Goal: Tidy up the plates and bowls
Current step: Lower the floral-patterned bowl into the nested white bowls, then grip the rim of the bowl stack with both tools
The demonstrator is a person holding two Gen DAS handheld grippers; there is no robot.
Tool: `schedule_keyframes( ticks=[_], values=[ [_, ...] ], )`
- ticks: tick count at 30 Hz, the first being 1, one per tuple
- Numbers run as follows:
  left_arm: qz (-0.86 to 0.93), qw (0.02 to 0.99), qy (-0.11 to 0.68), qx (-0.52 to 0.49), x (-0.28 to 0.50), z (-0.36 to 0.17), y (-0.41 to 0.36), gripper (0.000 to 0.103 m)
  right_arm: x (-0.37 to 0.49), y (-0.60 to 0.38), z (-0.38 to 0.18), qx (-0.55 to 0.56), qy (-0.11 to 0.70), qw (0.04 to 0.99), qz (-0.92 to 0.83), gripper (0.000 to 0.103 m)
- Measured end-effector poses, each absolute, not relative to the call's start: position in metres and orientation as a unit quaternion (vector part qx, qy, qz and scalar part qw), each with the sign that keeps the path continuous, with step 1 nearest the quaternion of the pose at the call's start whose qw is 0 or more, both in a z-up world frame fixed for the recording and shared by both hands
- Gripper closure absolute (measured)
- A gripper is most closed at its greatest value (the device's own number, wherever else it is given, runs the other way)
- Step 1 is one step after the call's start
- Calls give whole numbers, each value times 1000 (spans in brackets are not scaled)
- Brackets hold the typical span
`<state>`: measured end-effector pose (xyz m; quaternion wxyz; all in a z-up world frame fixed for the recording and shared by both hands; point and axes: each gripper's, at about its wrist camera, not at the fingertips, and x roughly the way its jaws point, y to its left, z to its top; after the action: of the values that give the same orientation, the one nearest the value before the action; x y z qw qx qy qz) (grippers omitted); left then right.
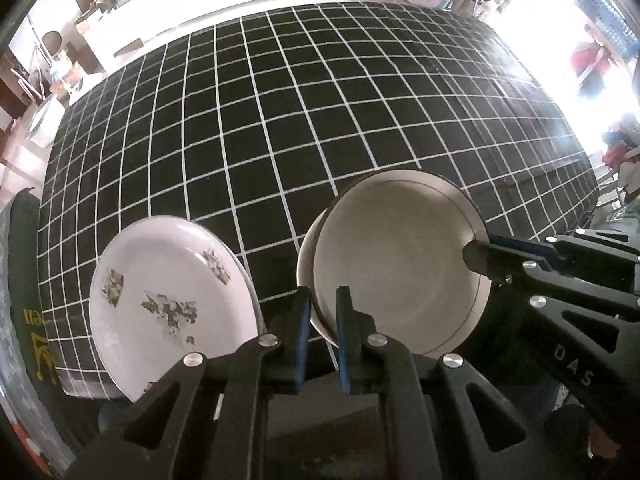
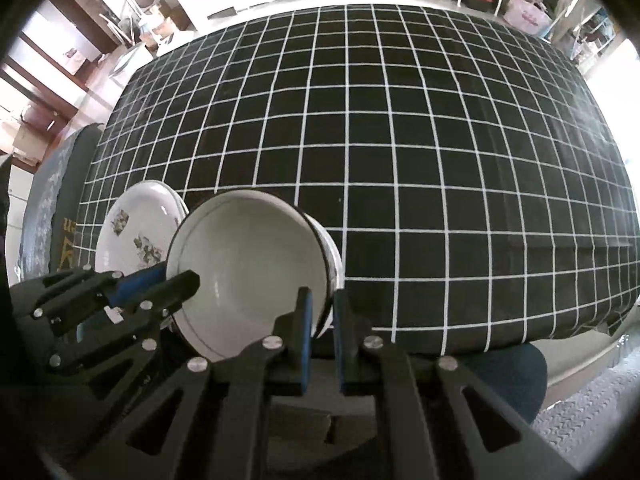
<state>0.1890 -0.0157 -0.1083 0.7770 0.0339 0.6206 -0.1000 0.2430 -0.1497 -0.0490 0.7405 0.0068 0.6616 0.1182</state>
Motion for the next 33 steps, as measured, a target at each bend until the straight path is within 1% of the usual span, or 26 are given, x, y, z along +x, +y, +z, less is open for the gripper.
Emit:
schedule_keyframes(
  ticks=[16,24,28,33],
  values=[
    [-90,776,623,39,188,-125,-12,94,240,-149,-59,-6,668,734,118,90],
    [-92,777,622,31,187,-125,-12,94,240,-150,-59,1,667,735,122,90],
    [-100,781,616,17,186,-120,-10,94,238,-155,-53,6,655,746,124,90],
    [-101,804,586,22,181,-99,-7,94,236,-167,-31,20,624,772,121,90]
  ],
)
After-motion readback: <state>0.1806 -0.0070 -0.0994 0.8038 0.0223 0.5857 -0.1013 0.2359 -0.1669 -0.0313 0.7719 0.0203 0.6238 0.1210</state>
